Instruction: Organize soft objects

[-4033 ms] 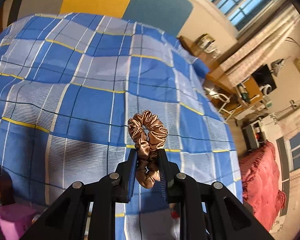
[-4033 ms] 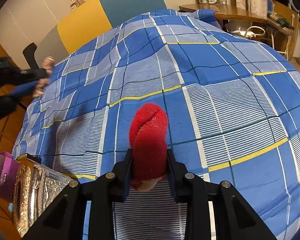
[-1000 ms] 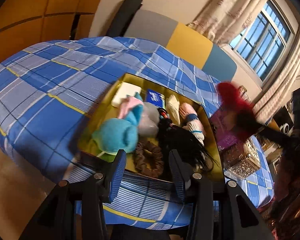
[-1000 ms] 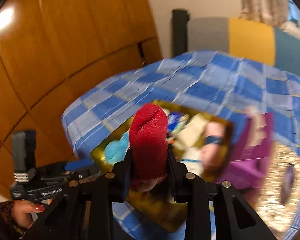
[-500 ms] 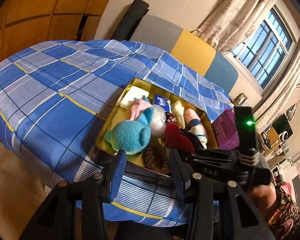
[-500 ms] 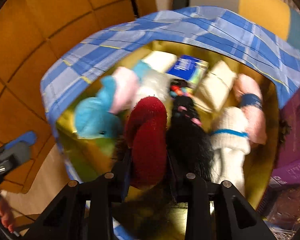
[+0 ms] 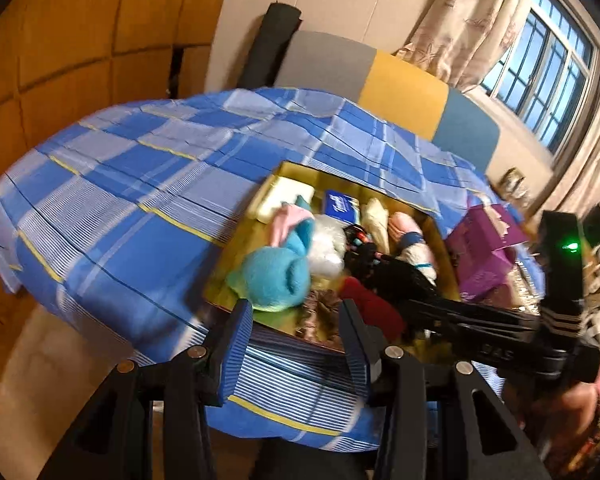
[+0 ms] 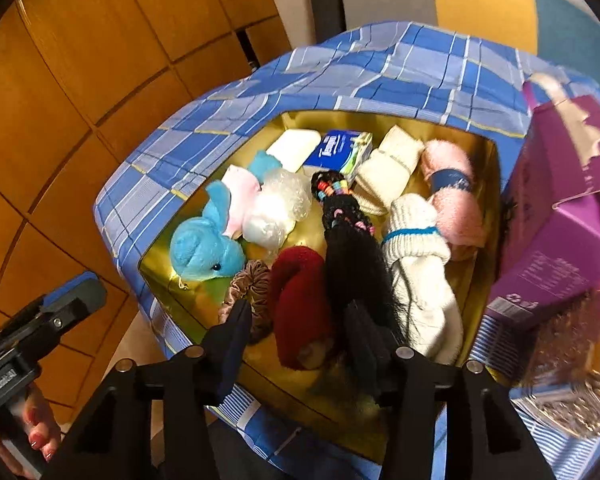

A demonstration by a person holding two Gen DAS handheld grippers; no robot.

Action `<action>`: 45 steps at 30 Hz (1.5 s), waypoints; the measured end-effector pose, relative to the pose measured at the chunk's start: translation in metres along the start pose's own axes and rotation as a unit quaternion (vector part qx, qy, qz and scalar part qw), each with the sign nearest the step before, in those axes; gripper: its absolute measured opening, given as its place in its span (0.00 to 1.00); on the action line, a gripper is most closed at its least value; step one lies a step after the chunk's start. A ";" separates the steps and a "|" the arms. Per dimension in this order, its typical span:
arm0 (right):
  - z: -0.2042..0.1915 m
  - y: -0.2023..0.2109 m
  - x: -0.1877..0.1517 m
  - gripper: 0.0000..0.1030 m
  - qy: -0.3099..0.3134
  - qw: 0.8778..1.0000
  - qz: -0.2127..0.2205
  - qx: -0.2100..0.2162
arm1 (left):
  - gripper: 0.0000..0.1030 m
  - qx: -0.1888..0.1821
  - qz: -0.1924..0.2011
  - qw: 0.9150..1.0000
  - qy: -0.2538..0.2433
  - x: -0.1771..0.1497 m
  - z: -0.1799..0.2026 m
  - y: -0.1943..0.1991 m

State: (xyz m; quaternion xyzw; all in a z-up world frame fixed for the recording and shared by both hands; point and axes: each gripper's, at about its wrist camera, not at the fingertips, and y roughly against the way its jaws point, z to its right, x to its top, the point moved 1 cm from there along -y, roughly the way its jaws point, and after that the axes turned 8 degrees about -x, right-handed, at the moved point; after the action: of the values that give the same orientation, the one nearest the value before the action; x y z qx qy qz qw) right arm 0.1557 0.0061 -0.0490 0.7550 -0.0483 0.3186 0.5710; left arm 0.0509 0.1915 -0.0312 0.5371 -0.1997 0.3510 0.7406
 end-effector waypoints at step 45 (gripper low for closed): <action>-0.010 0.115 -0.023 1.00 -0.072 0.962 0.153 -0.214 | 0.44 0.136 0.004 0.988 -0.068 0.006 0.061 0.035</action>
State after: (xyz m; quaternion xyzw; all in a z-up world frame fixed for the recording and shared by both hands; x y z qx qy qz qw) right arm 0.0826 -0.0313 0.0357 0.6198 -0.2713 0.3298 0.6584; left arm 0.0343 0.1422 0.0172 0.6546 -0.2022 0.3403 0.6440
